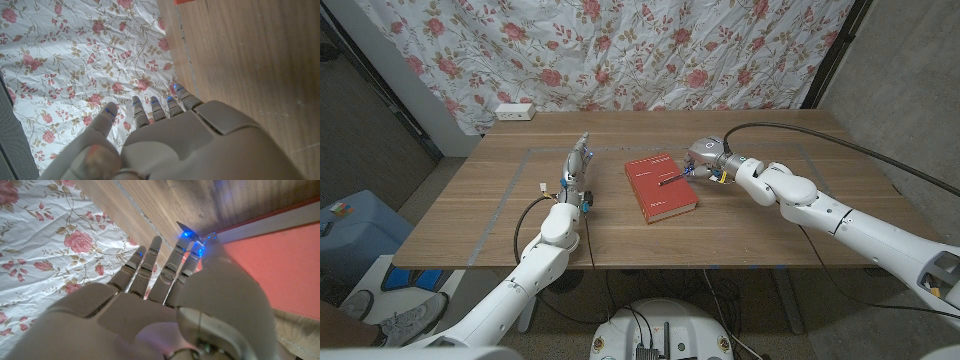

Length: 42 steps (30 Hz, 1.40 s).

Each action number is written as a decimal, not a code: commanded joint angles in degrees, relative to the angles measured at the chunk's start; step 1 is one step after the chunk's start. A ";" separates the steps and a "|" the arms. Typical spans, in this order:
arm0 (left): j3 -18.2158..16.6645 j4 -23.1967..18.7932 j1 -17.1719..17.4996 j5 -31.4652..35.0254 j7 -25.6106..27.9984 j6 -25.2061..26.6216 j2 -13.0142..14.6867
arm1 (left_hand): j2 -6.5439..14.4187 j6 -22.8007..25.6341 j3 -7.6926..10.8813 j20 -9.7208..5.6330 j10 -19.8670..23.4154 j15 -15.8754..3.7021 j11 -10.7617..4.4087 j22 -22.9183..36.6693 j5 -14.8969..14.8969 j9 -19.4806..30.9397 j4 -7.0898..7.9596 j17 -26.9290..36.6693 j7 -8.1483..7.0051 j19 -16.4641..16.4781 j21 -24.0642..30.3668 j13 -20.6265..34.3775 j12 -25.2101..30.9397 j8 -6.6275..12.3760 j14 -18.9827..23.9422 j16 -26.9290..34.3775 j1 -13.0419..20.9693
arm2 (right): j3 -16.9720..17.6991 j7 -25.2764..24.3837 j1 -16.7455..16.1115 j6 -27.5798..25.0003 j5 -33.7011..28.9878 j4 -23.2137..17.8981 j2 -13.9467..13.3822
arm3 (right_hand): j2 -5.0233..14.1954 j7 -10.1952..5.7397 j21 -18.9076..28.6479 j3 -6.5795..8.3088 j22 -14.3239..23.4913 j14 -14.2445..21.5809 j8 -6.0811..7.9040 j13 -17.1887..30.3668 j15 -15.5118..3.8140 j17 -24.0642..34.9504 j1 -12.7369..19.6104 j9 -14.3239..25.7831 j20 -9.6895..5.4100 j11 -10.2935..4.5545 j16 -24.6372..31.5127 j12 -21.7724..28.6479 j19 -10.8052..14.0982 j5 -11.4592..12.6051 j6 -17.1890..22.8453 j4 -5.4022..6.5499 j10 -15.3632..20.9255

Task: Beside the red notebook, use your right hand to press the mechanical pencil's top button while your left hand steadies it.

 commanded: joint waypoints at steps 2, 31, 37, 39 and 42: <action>0.09 -0.37 0.40 -0.35 0.40 0.75 0.17 | 3.52 0.24 0.51 -1.22 0.36 -5.47 -0.28 0.17 -0.10 0.11 0.20 0.07 -0.57 0.51 0.29 0.12 -0.03 0.16 0.41 0.10 -0.13 | -0.36 1.48 -0.17 -0.80 -0.40 -0.87 -0.18 | -1.42 -0.09 0.04 -0.20 0.19 -0.88 -0.56 -0.10 -8.54 0.18 0.48 0.18 -0.01 0.06 -0.70 -0.36 0.34 0.42 -1.89 -0.30 -1.49; -0.33 -0.84 1.74 -0.94 0.84 1.00 0.62 | 4.00 0.56 0.84 -0.79 0.58 -5.19 -0.06 0.19 -0.07 0.13 0.86 0.15 -0.69 1.05 0.33 0.15 -0.15 0.27 0.78 0.13 -0.35 | 0.58 6.31 -1.13 -1.65 -0.17 -3.98 -1.20 | -5.13 -0.22 -0.30 -1.52 0.22 -11.43 -6.02 -1.67 -5.92 1.67 -2.47 -0.73 2.60 -0.07 -5.96 -1.03 -2.35 2.36 -17.29 0.80 -17.84; -0.56 -0.05 1.61 -1.12 0.19 0.01 0.71 | 4.02 0.68 0.89 -0.78 0.59 -5.19 -0.01 0.19 -0.07 0.13 0.95 0.15 -0.67 1.12 0.33 0.15 -0.17 0.30 0.87 0.14 -0.36 | 0.48 7.32 -0.67 -1.53 -0.99 -4.02 -1.36 | -5.49 -0.22 -0.30 -1.23 0.21 -13.55 -7.02 -2.02 -4.91 1.77 -2.73 -0.90 2.69 -0.01 -7.45 -1.09 -3.45 3.11 -21.21 0.69 -21.72; -0.63 0.08 1.51 -1.12 0.20 0.01 0.76 | 4.02 0.76 0.91 -0.80 0.62 -5.15 -0.07 0.19 -0.07 0.13 0.98 0.15 -0.61 1.12 0.32 0.15 -0.17 0.32 0.87 0.13 -0.36 | 0.45 6.85 -0.61 -1.45 -1.49 -3.83 -1.46 | -5.58 -0.22 -0.43 -1.16 0.21 -14.67 -6.99 -2.11 -4.31 1.80 -2.92 -0.91 2.75 -0.02 -8.09 -1.06 -4.29 3.33 -21.77 0.73 -22.87; -0.69 0.46 1.36 -1.18 -0.27 -0.33 0.93 | 4.02 0.79 0.93 -0.79 0.61 -5.15 -0.05 0.19 -0.07 0.13 1.01 0.14 -0.62 1.13 0.31 0.15 -0.19 0.32 0.87 0.12 -0.37 | 0.44 7.74 -0.17 -0.80 -1.29 -3.66 -1.63 | -5.81 -0.22 -0.47 -1.17 0.20 -15.34 -7.10 -2.19 -3.94 1.77 -3.08 -0.94 2.87 -0.01 -8.54 -1.06 -4.88 3.52 -22.53 0.71 -23.73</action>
